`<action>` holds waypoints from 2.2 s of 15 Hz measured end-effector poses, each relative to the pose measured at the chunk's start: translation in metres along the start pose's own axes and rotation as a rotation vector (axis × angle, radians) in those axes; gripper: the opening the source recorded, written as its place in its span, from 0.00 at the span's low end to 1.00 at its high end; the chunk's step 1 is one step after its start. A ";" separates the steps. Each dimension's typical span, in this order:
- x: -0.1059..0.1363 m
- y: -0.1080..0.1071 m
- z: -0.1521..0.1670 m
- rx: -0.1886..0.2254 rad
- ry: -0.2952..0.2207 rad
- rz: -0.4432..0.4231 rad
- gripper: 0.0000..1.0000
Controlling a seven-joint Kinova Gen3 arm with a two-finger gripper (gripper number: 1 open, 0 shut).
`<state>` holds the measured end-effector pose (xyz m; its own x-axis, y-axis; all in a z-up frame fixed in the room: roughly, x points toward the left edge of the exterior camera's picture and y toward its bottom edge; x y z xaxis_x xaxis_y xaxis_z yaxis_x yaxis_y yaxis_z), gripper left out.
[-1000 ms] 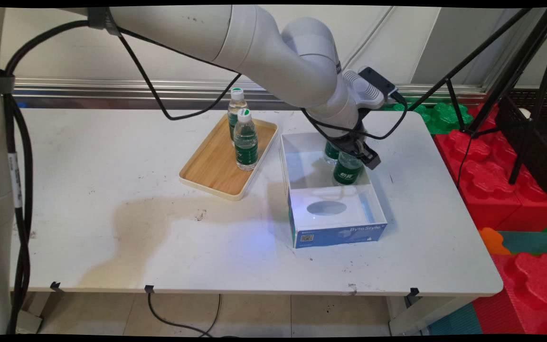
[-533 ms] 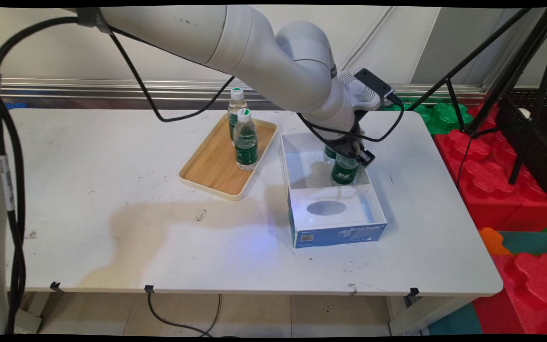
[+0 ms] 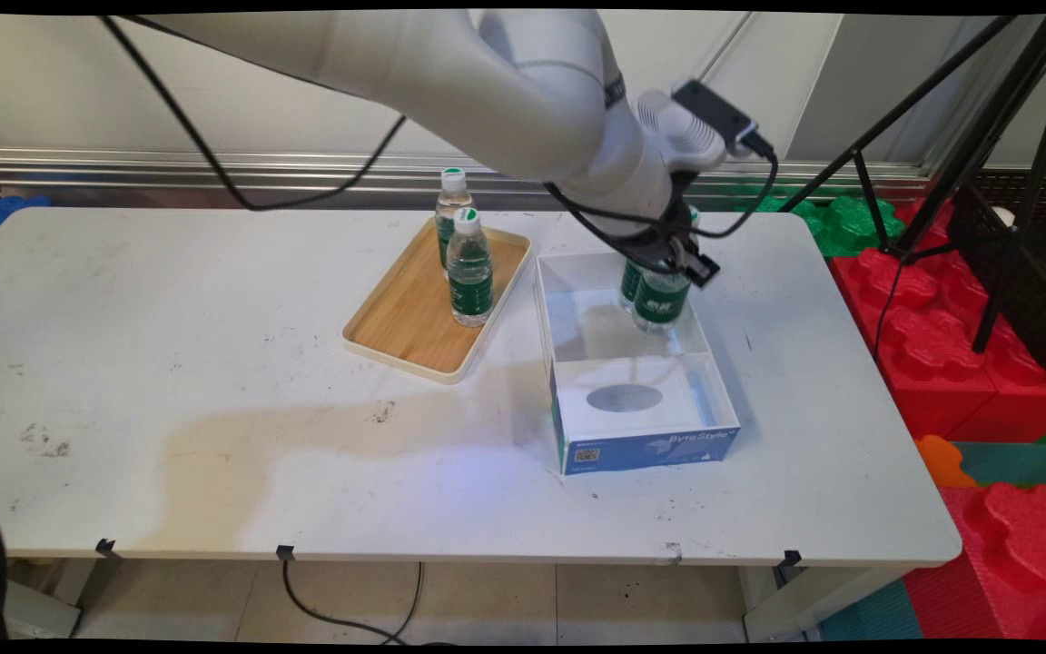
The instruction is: Place the picked object on the tray
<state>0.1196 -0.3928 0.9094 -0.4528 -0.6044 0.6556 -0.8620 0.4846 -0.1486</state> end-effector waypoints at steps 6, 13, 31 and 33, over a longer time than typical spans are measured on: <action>-0.002 -0.017 -0.068 0.023 0.045 0.036 0.00; -0.042 -0.052 -0.135 0.039 0.038 0.060 0.00; -0.151 -0.144 -0.210 0.168 -0.012 -0.122 0.00; -0.154 -0.161 -0.208 0.197 -0.008 -0.148 0.00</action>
<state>0.3753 -0.2460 0.9864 -0.3192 -0.6652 0.6750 -0.9466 0.2578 -0.1936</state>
